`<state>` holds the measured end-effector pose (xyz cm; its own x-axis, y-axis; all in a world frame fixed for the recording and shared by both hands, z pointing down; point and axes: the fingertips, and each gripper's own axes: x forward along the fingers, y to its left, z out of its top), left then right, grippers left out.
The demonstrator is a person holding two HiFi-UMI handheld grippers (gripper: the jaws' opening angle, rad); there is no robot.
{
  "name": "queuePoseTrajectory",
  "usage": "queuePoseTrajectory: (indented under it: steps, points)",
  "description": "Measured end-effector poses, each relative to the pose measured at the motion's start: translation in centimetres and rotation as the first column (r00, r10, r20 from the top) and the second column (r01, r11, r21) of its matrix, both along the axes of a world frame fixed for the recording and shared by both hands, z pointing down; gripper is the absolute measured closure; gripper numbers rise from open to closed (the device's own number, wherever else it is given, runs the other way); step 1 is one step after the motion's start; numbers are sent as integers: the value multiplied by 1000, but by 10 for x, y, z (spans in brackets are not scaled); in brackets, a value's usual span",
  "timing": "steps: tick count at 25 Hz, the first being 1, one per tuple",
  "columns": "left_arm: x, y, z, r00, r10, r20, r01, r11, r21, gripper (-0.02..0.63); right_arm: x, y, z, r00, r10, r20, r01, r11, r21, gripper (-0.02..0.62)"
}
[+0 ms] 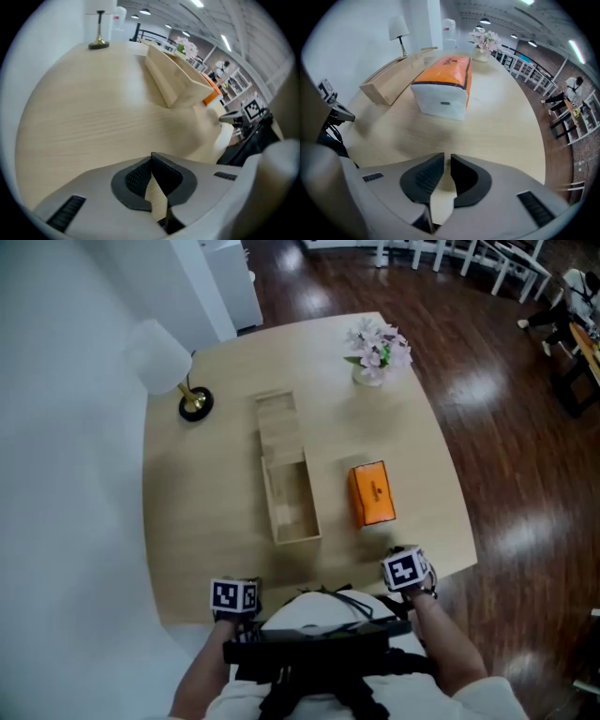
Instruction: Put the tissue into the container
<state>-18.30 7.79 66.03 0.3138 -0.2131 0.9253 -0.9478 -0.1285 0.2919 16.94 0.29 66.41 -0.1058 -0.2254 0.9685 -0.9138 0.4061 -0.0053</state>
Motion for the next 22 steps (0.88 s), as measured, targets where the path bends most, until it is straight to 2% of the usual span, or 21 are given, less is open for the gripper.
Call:
queuePoseTrajectory:
  steps: [3,6,10,13,17,22]
  points:
    - [3,-8,-12,996,-87,-37,89,994,63,607,6,-6,-4,1000,11,-16,-11,1000,28,513]
    - [9,-23,-32,993,-108,-47,114,983,146,607,12,-15,-11,999,44,9,-45,997,61,454]
    - [14,-44,-65,989,-129,-73,144,954,264,607,21,-34,-36,995,69,67,-79,985,154,388]
    - [22,-57,-89,988,-107,-109,138,934,329,607,20,-48,-58,990,55,131,-84,970,227,348]
    - [40,-72,-118,986,-59,-158,116,915,386,607,14,-61,-84,967,82,240,-143,958,247,330]
    - [61,-83,-141,981,2,-195,82,901,426,606,-7,-86,-105,940,60,336,-162,945,284,301]
